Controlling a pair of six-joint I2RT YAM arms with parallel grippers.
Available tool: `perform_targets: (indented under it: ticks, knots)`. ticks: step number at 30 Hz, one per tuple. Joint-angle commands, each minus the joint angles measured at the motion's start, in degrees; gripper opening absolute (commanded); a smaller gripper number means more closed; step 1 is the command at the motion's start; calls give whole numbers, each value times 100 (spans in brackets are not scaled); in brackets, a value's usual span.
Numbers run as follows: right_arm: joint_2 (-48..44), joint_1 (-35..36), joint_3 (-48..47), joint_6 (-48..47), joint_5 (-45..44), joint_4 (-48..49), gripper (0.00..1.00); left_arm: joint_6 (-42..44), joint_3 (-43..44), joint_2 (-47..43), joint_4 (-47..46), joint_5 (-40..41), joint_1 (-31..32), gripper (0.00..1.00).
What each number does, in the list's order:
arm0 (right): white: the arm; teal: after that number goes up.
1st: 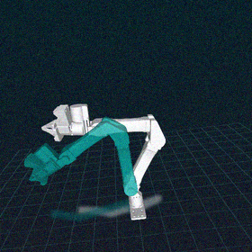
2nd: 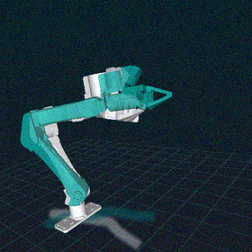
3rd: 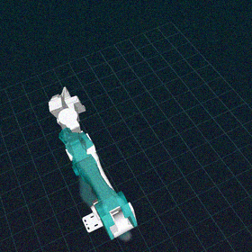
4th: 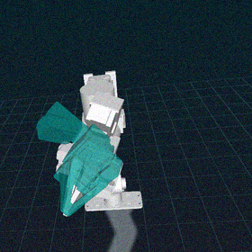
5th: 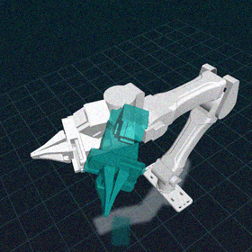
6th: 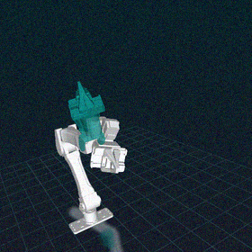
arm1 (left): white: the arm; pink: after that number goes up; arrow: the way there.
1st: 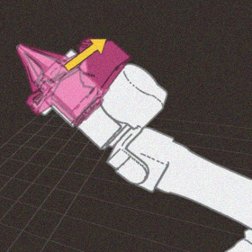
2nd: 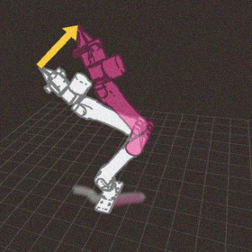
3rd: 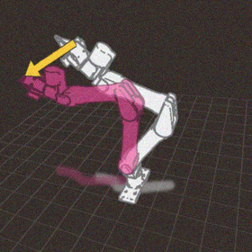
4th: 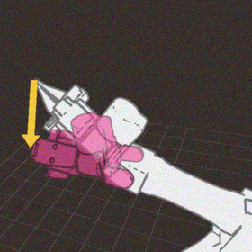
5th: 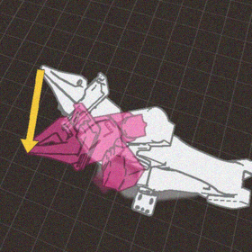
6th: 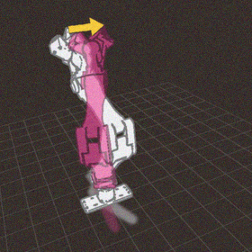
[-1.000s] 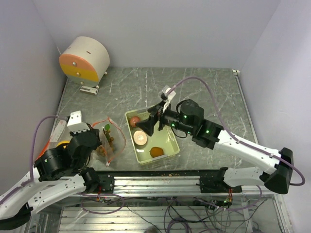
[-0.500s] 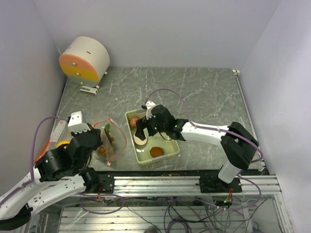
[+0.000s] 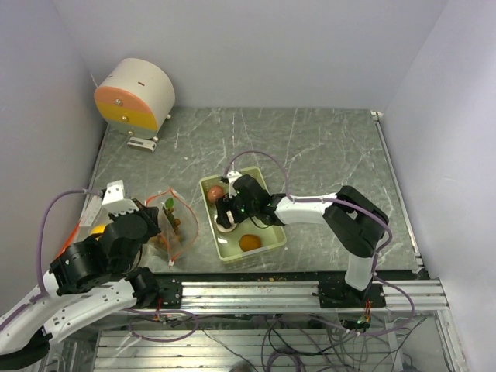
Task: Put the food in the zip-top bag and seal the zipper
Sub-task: Pick up the fake vegetable from the bin, then place the fake vegetable in the zipper food storage bag.
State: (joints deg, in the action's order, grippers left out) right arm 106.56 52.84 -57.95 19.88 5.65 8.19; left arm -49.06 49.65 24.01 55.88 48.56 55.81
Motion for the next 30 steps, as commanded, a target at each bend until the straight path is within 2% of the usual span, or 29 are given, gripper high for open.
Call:
perform_targets:
  ticks: [1,3,4,7,9,17,20,25,30]
  knots:
    - [107,-2,27,-4,-106,125,62,-52,18,-78,-2,-37,-2,7]
    - [26,-2,-6,-17,-149,-3,34,-56,20,-53,-1,-43,5,7]
    - [-56,-2,-30,-23,-161,-86,25,-59,33,-24,8,-46,6,7]
    - [-469,7,-2,-15,-227,-225,5,-76,40,28,11,-54,5,7]
    - [-838,15,18,-3,-262,-350,0,-86,13,38,-17,-48,3,7]
    - [-2637,210,30,-46,545,-375,0,-52,-89,165,-261,-106,8,7]
    - [-2955,511,-87,-43,738,-171,0,-37,-93,254,-335,-163,2,7]
    - [-2699,1309,-503,-189,693,364,0,-8,-100,359,-490,-309,-1,7]
    - [-1935,1517,-879,-80,333,844,0,-16,16,483,-449,-427,1,7]
